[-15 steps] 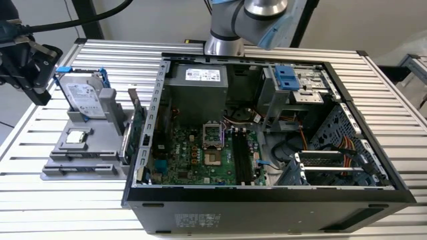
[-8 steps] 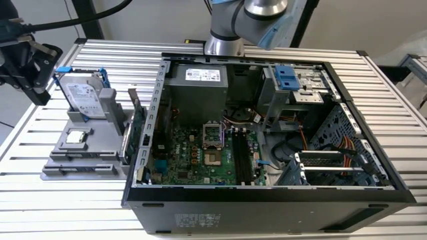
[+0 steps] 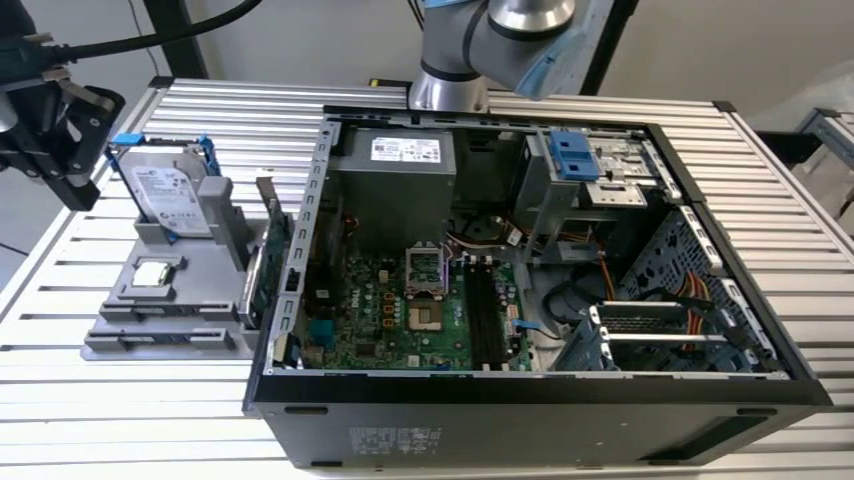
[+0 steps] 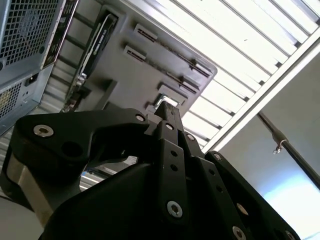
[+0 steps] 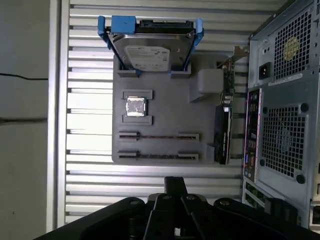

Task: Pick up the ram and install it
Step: 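Reach for the ram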

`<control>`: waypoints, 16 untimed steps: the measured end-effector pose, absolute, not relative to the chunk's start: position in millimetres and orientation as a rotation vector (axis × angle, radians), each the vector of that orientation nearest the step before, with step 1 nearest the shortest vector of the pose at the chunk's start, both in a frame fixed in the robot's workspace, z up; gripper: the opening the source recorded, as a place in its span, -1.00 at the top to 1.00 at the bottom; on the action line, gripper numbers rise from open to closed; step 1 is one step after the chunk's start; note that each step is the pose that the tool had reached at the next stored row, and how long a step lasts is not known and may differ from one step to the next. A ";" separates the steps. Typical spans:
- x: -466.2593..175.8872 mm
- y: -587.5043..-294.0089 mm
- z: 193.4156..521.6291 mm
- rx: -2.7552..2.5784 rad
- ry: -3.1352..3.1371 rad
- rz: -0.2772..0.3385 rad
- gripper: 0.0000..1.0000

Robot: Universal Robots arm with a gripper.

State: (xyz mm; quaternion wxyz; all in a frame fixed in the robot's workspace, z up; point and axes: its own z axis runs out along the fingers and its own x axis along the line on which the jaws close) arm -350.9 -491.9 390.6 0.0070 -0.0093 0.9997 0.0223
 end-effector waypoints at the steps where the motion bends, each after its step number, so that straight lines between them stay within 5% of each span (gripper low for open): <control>1: -350.9 -491.9 390.6 -0.031 3.127 0.070 1.00; 16: -351.0 -491.9 390.5 -0.119 3.126 0.069 1.00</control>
